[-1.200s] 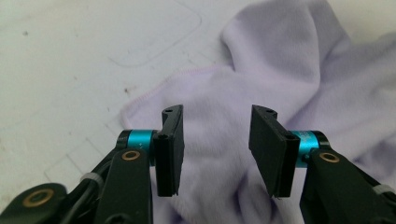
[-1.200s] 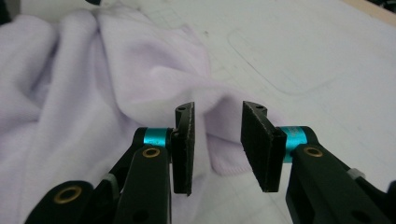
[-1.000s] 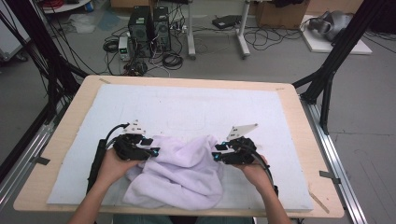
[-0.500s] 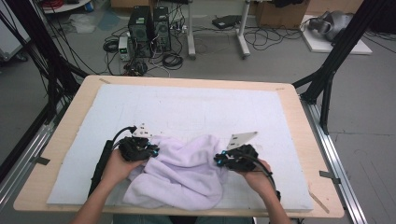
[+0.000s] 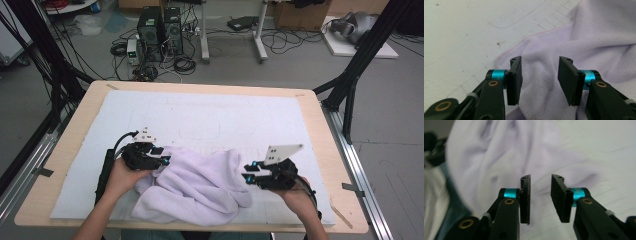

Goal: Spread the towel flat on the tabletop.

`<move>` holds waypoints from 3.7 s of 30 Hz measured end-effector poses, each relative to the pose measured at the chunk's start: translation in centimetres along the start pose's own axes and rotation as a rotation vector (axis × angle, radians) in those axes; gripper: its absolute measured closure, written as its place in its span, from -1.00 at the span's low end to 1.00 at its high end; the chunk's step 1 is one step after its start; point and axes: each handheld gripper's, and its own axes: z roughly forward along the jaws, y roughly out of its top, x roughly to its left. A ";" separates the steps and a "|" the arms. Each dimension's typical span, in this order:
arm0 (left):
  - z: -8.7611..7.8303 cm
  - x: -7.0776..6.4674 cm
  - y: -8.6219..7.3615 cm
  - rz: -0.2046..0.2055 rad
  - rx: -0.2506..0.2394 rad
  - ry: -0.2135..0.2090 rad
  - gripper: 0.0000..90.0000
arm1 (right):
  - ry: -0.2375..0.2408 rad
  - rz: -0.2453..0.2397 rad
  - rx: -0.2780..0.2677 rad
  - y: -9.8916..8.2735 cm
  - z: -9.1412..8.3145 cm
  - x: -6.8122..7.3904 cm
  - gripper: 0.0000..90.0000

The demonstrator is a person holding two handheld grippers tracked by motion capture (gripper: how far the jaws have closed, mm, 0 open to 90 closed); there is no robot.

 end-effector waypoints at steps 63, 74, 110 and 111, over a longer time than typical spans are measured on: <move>2.2 2.4 0.8 -0.082 -0.043 0.057 0.80 | -0.105 0.095 0.126 -1.5 4.8 -7.0 0.91; 2.8 3.4 1.4 -0.126 0.023 0.005 0.35 | -0.092 0.084 0.169 -0.5 4.3 -7.6 0.88; 0.4 7.2 10.3 -0.056 -0.184 0.196 0.65 | -0.283 0.100 0.065 8.0 2.0 -13.8 0.89; 0.2 7.7 11.5 -0.060 -0.181 0.261 0.65 | -0.283 0.100 0.065 8.0 2.0 -13.8 0.89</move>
